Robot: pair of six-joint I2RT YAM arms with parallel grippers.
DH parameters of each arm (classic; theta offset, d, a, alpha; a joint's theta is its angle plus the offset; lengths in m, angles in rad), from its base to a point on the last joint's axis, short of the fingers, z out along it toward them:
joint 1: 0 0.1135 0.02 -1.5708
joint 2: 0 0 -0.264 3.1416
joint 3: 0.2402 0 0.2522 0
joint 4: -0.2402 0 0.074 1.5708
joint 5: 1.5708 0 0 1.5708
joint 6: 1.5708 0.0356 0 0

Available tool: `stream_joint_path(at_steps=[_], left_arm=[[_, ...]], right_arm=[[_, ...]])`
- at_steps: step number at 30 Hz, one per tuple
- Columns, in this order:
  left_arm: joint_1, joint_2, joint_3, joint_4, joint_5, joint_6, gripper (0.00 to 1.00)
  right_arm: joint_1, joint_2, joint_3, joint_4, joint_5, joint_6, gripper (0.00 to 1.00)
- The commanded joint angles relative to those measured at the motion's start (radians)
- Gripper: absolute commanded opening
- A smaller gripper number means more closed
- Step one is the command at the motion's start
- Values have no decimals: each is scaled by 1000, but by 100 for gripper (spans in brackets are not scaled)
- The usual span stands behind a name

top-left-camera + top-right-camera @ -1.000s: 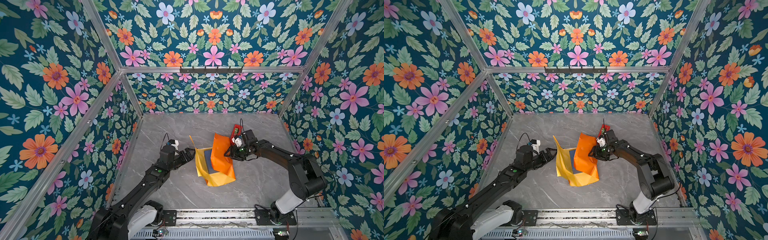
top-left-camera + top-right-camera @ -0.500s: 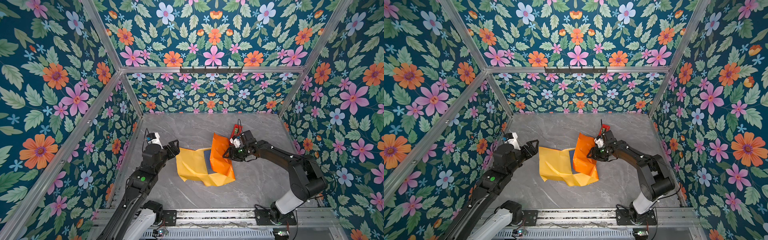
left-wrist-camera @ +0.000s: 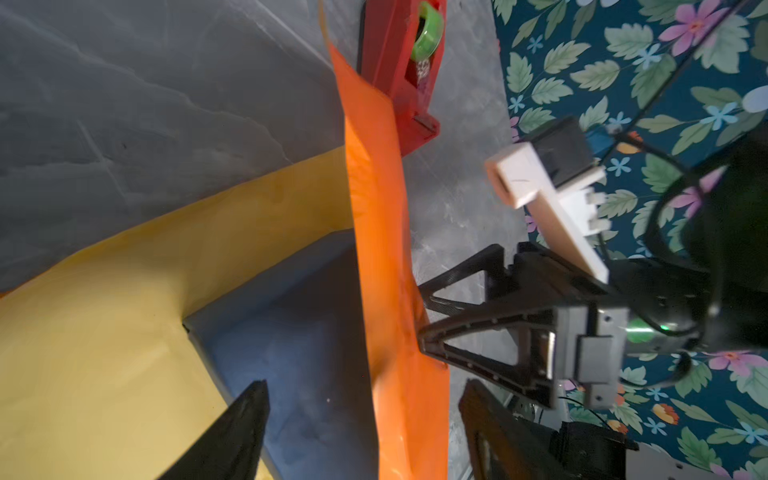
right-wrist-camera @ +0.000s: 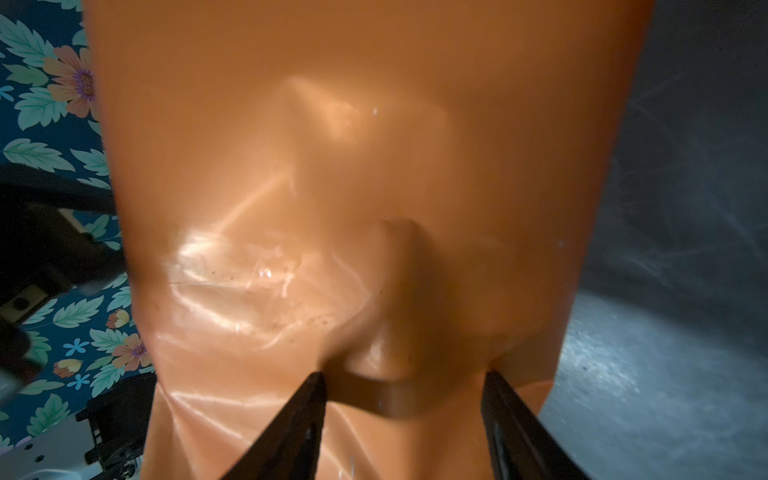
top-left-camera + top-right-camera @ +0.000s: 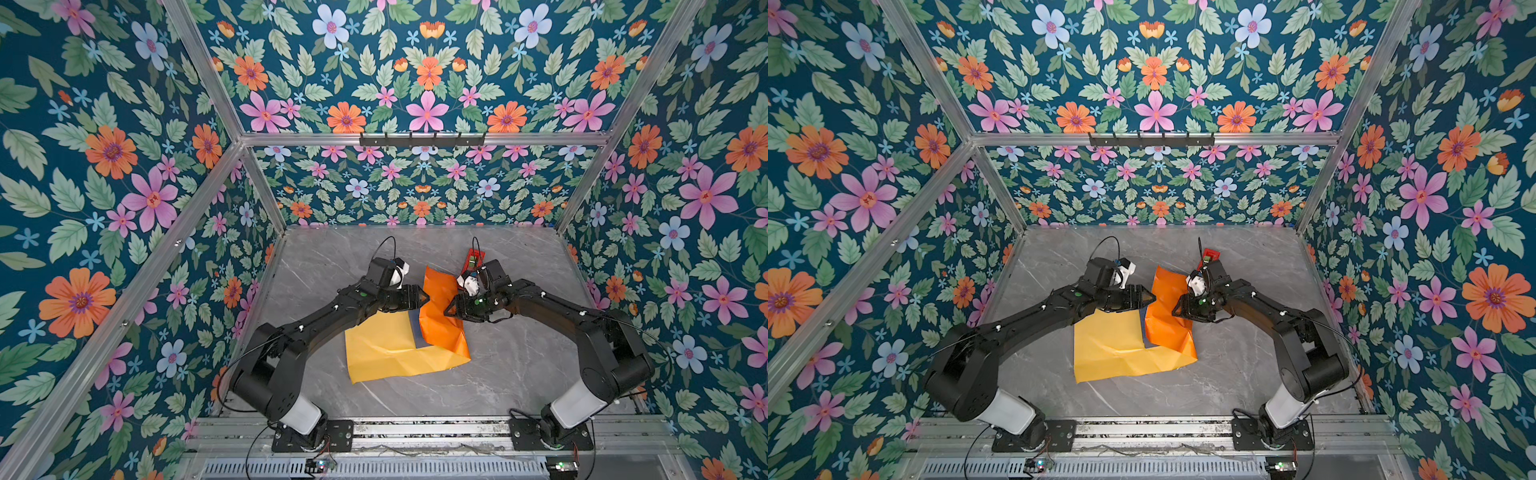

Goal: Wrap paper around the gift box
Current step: 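Bring the left gripper back to the orange paper beside the right gripper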

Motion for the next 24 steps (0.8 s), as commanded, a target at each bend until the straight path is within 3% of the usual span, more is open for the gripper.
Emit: stream_joint_path(at_steps=[1,9,16,20,24], left_arm=[[-6,54,33,60,61,8,70],[-17,137,62,144,120,-29,43],[-17,45,-21,136,39,-53,10],[-20,-41,-138,205,2,-119,0],[-26,-99,-230,266,-41,-176,0]], right_arm=[[0,4,9,-11,4,-12,61],[1,-4,16,-22,13,-15,61],[0,-38,35,-73,64,-36,63],[-5,-66,39,-83,74,-34,65],[-15,-58,55,-84,63,-21,67]])
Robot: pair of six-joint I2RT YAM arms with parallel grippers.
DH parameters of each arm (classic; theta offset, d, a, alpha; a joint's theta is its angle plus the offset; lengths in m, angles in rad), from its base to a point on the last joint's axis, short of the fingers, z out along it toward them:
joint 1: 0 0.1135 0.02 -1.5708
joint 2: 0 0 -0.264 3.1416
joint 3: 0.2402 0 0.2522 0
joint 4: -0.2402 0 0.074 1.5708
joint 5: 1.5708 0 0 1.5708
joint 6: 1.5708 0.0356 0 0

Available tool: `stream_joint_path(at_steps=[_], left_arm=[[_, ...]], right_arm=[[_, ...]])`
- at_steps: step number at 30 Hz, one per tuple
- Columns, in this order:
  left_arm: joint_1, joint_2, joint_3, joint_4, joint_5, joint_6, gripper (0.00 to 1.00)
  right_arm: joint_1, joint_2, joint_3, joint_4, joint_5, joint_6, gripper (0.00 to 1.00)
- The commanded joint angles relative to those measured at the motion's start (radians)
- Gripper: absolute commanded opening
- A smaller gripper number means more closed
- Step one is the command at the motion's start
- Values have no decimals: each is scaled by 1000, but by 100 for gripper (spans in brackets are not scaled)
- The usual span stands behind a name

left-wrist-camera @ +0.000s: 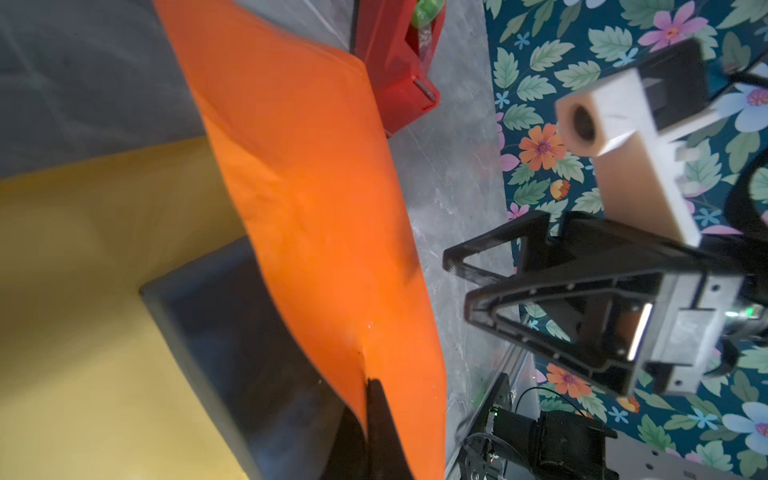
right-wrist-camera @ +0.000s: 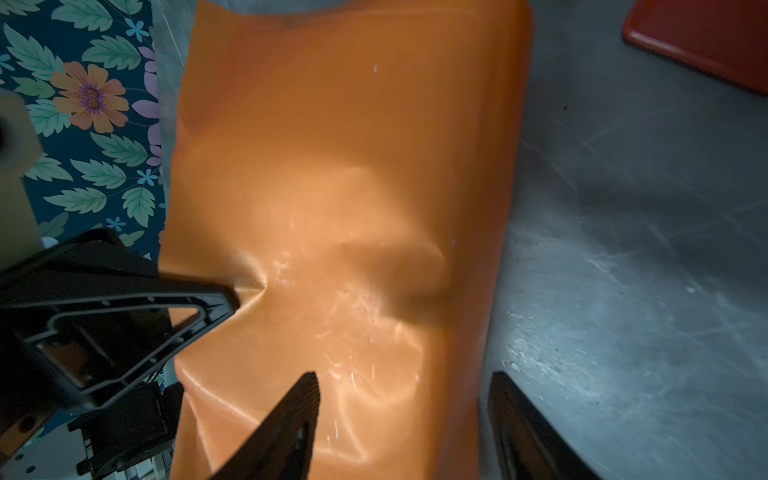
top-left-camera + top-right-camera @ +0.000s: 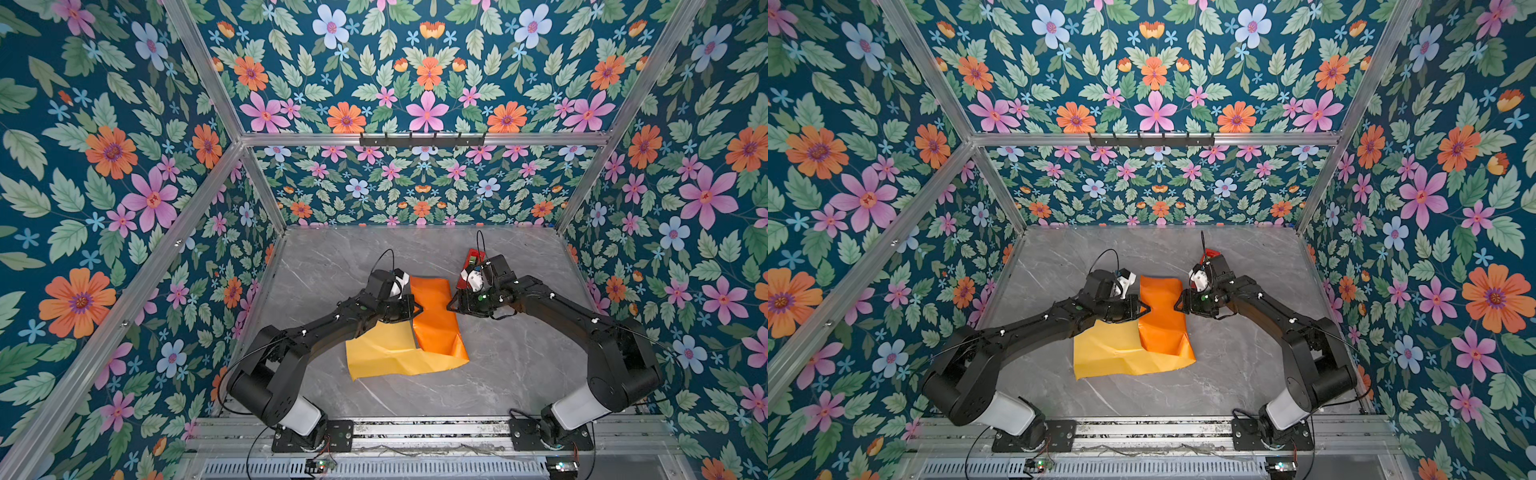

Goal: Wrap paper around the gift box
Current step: 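Bring the left gripper back to the orange paper beside the right gripper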

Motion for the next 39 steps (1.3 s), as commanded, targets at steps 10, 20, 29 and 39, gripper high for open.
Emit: stream_joint_path(at_steps=[10,20,29,39], left_arm=[[-9,-65,-113,123,-84,-108,0],[-10,-112,-178,133,-76,-127,9],[-10,-148,-130,-36,-125,-73,54],[-19,-3,-63,-63,-59,-83,43]], right_arm=[[-1,152,71,5,-83,22,73],[-1,199,64,-52,-35,-19,70],[-1,203,57,-75,-24,-49,67],[0,188,50,-63,-28,-39,67]])
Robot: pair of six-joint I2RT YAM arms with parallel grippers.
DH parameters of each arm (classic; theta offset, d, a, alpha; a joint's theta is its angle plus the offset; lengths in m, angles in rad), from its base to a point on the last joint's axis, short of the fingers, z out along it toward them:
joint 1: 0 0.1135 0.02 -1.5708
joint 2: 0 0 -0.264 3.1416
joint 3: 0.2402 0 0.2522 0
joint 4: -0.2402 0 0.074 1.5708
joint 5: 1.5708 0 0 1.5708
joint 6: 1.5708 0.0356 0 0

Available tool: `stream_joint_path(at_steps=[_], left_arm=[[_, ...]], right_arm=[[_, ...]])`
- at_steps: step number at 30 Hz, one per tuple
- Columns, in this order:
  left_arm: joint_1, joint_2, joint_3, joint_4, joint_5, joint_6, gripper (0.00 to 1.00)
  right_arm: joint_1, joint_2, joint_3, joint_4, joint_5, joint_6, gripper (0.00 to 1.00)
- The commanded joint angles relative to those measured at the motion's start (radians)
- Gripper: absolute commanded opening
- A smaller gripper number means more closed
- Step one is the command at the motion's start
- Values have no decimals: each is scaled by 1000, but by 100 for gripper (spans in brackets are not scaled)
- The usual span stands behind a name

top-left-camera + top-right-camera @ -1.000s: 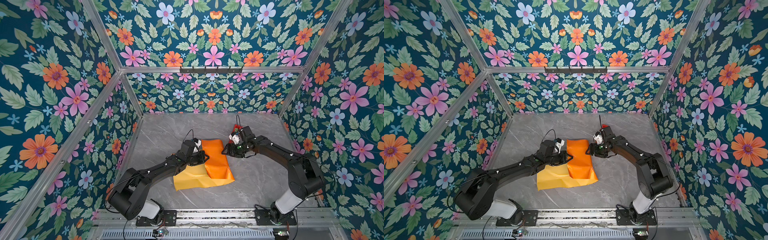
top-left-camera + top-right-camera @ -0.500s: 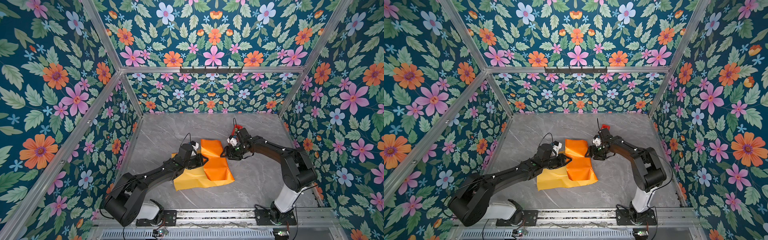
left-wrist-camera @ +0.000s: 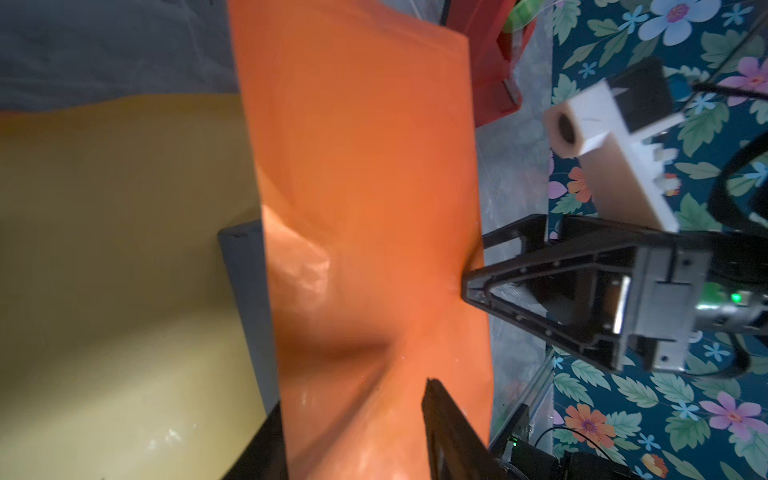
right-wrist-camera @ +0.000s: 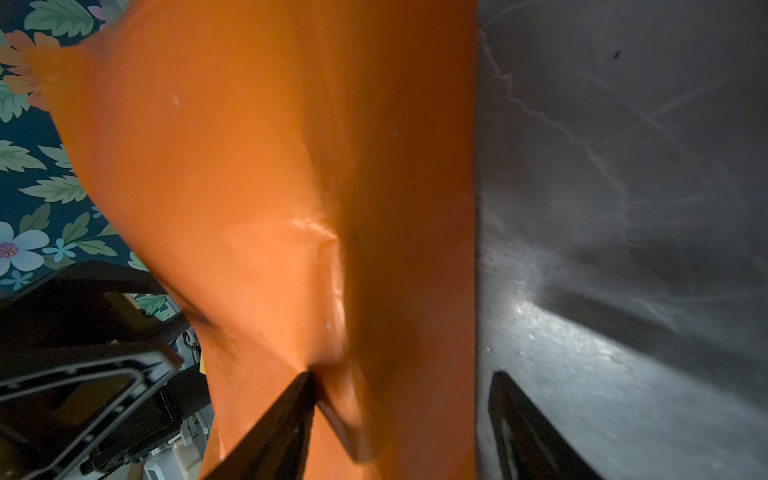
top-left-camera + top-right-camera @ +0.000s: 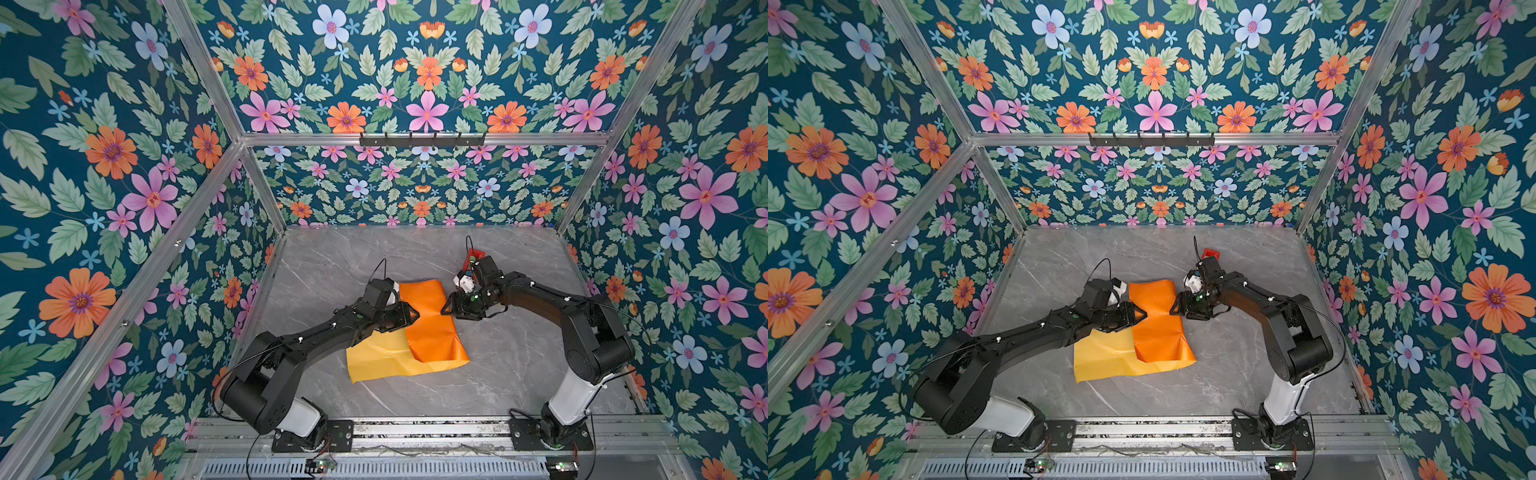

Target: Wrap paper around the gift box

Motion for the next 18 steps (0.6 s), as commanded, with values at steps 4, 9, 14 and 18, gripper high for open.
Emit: stream_joint_path(at_steps=[4,9,14,18], left_arm=[[-9,38,-3,-12,64,12,31],[15,65,-11,-50,80,64,24],[28,79,-34,-50,91,89,19],[29,79,-55,-39,85,91,17]], right_arm=[[1,-38,-47,-28,34,20,67],[1,-93,-125,38,4,98,67],[-3,-161,-140,44,32,126,69],[-23,-175,-126,40,10,135,70]])
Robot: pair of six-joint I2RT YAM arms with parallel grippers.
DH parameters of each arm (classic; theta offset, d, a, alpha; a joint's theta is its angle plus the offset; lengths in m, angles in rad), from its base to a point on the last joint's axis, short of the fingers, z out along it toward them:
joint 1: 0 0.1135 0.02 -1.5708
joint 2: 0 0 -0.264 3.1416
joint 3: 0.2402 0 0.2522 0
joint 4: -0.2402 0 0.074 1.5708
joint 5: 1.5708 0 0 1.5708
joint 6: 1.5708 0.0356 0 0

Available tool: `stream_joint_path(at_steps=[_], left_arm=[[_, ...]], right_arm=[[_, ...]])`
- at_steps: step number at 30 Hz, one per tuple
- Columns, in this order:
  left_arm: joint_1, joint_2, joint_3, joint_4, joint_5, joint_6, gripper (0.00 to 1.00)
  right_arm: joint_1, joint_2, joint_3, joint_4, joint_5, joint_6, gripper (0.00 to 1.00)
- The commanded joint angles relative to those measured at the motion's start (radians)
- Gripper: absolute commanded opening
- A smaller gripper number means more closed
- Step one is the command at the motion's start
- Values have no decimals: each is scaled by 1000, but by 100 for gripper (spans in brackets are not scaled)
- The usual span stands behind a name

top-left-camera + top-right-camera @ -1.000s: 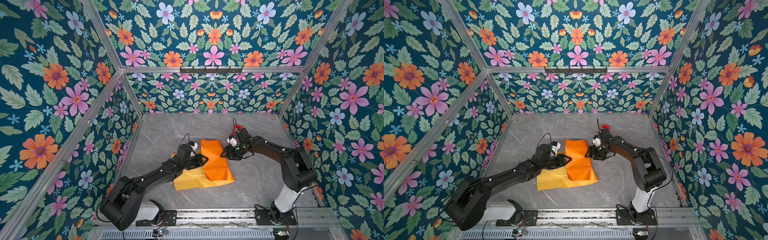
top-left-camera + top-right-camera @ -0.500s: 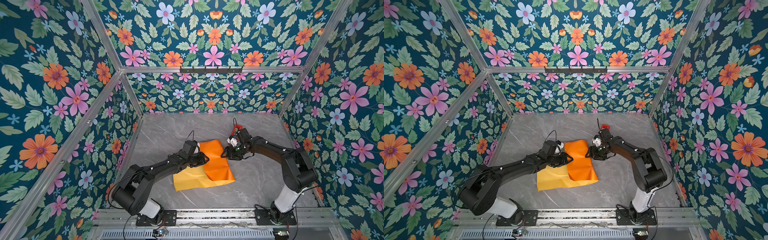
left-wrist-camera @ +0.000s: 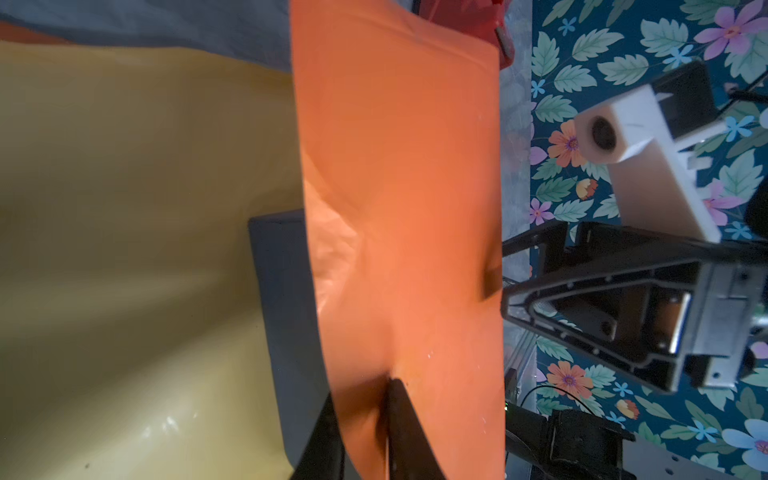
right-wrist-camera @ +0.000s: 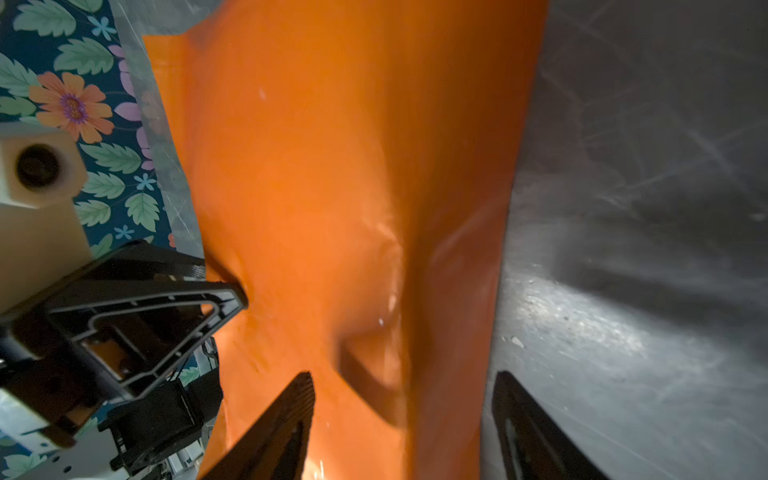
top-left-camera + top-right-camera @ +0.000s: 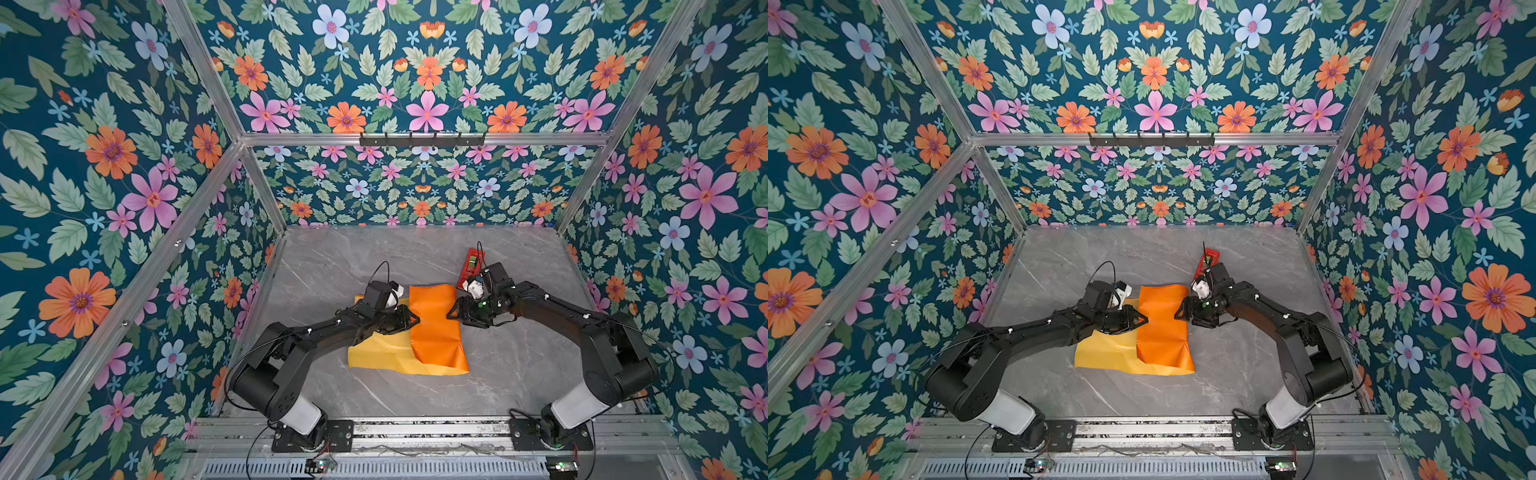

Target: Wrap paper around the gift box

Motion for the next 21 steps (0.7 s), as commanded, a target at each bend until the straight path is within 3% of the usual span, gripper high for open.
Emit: stream_joint_path(at_steps=[1,13,18,21], left_arm=[[0,10,-21,-139,-40,34,17],[2,10,-14,-131,-57,38,16],[2,-1,4,-134,-75,36,20],[5,-15,24,-147,-94,39,31]], right_arm=[[-10,-8,11,2,-9,20,70],[-11,104,1,-15,-14,-10,68],[-11,116,-23,-34,33,-31,68],[-10,121,-32,-38,54,-35,68]])
